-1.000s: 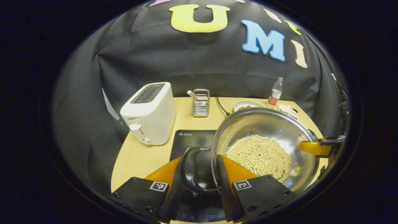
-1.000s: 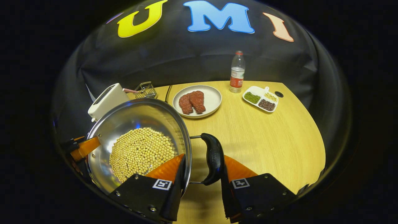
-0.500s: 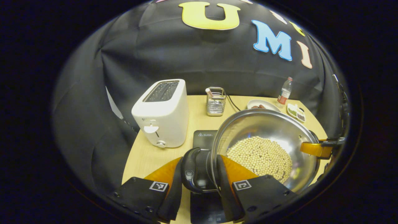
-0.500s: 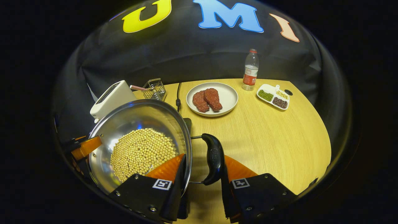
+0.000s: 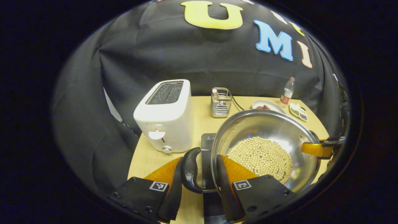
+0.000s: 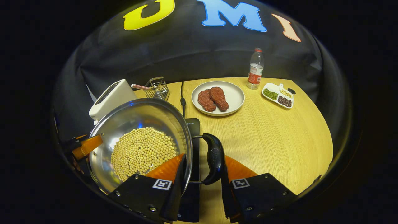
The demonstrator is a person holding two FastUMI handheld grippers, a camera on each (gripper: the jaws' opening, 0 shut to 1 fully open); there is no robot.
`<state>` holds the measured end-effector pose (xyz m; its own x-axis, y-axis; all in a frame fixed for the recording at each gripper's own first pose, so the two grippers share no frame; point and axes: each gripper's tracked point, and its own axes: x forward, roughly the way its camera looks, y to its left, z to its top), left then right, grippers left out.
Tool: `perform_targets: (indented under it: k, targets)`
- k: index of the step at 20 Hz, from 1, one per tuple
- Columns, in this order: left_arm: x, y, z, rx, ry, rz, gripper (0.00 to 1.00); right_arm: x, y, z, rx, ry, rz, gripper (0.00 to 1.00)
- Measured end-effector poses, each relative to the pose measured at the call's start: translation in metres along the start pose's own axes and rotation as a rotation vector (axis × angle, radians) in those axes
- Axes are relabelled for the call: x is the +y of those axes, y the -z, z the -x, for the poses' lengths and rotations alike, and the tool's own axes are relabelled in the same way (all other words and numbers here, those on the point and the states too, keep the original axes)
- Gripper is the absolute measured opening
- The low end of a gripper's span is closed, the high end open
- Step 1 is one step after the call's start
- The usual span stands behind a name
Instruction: First push the handle of the pot to place it horizontally, then grasp the pot with both hands and set it on the induction cooktop.
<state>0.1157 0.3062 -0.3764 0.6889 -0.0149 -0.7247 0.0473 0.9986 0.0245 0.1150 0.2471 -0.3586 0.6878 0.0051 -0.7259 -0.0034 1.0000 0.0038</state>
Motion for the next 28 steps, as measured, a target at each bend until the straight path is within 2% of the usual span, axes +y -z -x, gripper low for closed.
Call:
perform_targets:
  k: [1,2,4,5,6,11,12,13,14,15,17,18,19,20,21,22,23,24,25,27,28]
  targets:
    - [0.001,0.001,-0.002,-0.001,0.000,-0.006,0.61,0.000,0.001,-0.003,0.006,0.000,-0.004,0.55]
    - [0.000,0.001,-0.004,0.000,0.002,-0.011,0.58,0.000,0.002,-0.004,0.008,0.002,-0.010,0.55]
    - [0.001,0.004,-0.009,0.008,0.009,-0.012,0.58,0.000,0.004,-0.006,0.014,0.007,-0.014,0.55]
    - [0.000,0.006,-0.013,0.009,0.011,-0.013,0.62,0.000,0.005,-0.007,0.013,0.008,-0.016,0.55]
    - [0.001,0.006,-0.014,0.007,0.013,-0.014,0.58,0.000,0.006,-0.008,0.011,0.008,-0.020,0.55]
    - [0.001,0.015,-0.018,0.006,0.025,-0.010,0.58,0.000,0.011,-0.011,0.010,0.014,-0.022,0.55]
    - [0.001,0.016,-0.019,0.004,0.027,-0.007,0.62,-0.001,0.012,-0.011,0.010,0.018,-0.016,0.55]
    - [0.001,0.018,-0.020,0.003,0.031,-0.001,0.59,-0.003,0.013,-0.011,0.013,0.022,-0.018,0.55]
    - [0.001,0.019,-0.020,0.000,0.034,0.001,0.63,-0.003,0.014,-0.012,0.015,0.027,-0.022,0.55]
    - [0.001,0.020,-0.020,-0.002,0.036,0.001,0.59,-0.002,0.014,-0.011,0.011,0.028,-0.020,0.55]
    - [0.003,0.016,-0.019,-0.035,0.022,-0.035,0.66,-0.001,0.013,-0.011,0.002,0.023,-0.026,0.55]
    - [0.005,0.009,-0.019,-0.058,0.008,-0.074,0.70,0.000,0.012,-0.012,-0.001,0.016,-0.024,0.50]
    - [0.002,0.005,-0.020,-0.078,0.006,-0.094,0.72,0.000,0.011,-0.014,-0.005,0.011,-0.017,0.55]
    - [-0.001,0.002,-0.019,-0.089,0.008,-0.095,0.72,0.000,0.011,-0.016,-0.007,0.009,-0.008,0.55]
    - [-0.002,0.001,-0.018,-0.095,0.006,-0.092,0.86,0.001,0.011,-0.013,-0.008,0.009,-0.006,0.59]
    - [-0.001,-0.001,-0.016,-0.102,-0.001,-0.089,0.90,0.001,0.008,-0.010,-0.020,0.008,0.001,0.59]
    - [0.002,-0.003,-0.014,-0.114,-0.016,-0.084,0.94,-0.003,0.003,-0.009,-0.040,0.019,0.015,0.64]
    - [0.006,-0.006,-0.010,-0.124,-0.028,-0.077,0.95,-0.005,-0.003,-0.006,-0.064,0.025,0.030,0.59]
    - [0.009,-0.010,-0.006,-0.140,-0.042,-0.066,1.00,-0.005,-0.010,0.000,-0.087,0.023,0.044,0.73]
    - [0.012,-0.020,0.005,-0.175,-0.057,-0.032,0.97,-0.010,-0.020,0.009,-0.123,0.013,0.054,0.84]
    - [0.010,-0.027,0.012,-0.194,-0.061,-0.016,0.97,-0.014,-0.025,0.015,-0.142,0.008,0.048,0.85]
